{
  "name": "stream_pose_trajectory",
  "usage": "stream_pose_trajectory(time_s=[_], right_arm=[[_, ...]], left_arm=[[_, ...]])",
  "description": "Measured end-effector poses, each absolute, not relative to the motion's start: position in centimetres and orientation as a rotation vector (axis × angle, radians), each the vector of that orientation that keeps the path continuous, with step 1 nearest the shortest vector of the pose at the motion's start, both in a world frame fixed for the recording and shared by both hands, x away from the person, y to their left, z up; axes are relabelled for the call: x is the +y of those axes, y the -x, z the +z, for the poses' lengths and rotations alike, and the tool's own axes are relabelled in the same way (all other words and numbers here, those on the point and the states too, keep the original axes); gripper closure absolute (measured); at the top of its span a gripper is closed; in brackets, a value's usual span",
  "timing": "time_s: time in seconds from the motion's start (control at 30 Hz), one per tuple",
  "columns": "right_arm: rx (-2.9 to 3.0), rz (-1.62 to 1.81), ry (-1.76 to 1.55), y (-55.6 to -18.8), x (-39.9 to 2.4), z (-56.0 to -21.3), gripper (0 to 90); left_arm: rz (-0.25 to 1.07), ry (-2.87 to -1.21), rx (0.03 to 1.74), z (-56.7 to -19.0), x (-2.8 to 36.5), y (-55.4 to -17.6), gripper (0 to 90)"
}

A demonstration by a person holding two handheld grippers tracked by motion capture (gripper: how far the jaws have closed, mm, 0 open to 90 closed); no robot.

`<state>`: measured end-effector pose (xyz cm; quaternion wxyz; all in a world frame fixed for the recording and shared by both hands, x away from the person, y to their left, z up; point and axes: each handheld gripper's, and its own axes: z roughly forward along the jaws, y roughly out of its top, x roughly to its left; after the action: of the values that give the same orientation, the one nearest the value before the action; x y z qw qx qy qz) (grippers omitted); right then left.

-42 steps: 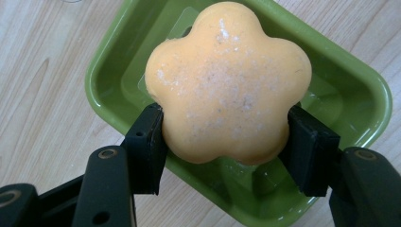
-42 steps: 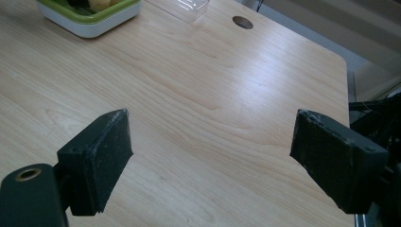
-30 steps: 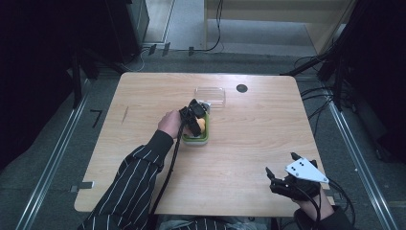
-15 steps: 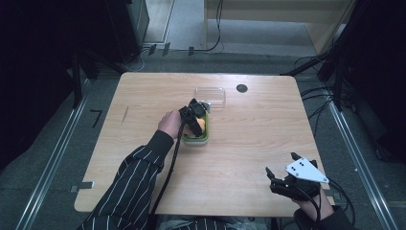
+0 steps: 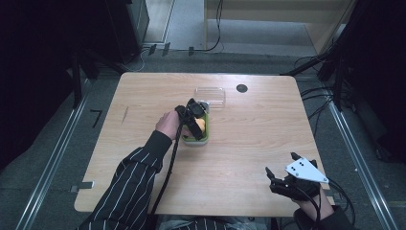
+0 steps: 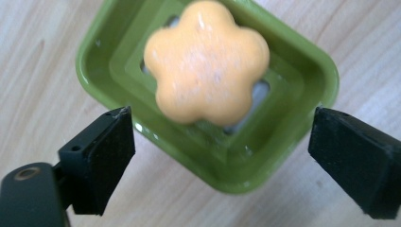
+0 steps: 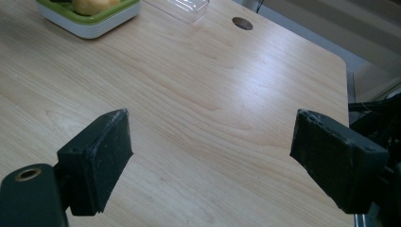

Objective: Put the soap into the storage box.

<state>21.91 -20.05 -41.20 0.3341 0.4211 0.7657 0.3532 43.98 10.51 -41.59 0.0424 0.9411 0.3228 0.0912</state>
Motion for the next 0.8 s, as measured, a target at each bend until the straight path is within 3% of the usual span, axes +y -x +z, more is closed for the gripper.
stream_pose_trajectory(time_s=[0.1, 0.8], right_arm=[[2.0, 0.924, -1.099, -21.9, -20.0, -41.2, 13.7], [1.998, 0.929, -1.095, -22.0, -20.0, -41.2, 13.7]], left_arm=[[0.275, -2.877, 1.007, -41.5, 11.1, -43.3, 0.0], [0.267, -2.894, 1.075, -41.5, 15.1, -38.2, 0.0]])
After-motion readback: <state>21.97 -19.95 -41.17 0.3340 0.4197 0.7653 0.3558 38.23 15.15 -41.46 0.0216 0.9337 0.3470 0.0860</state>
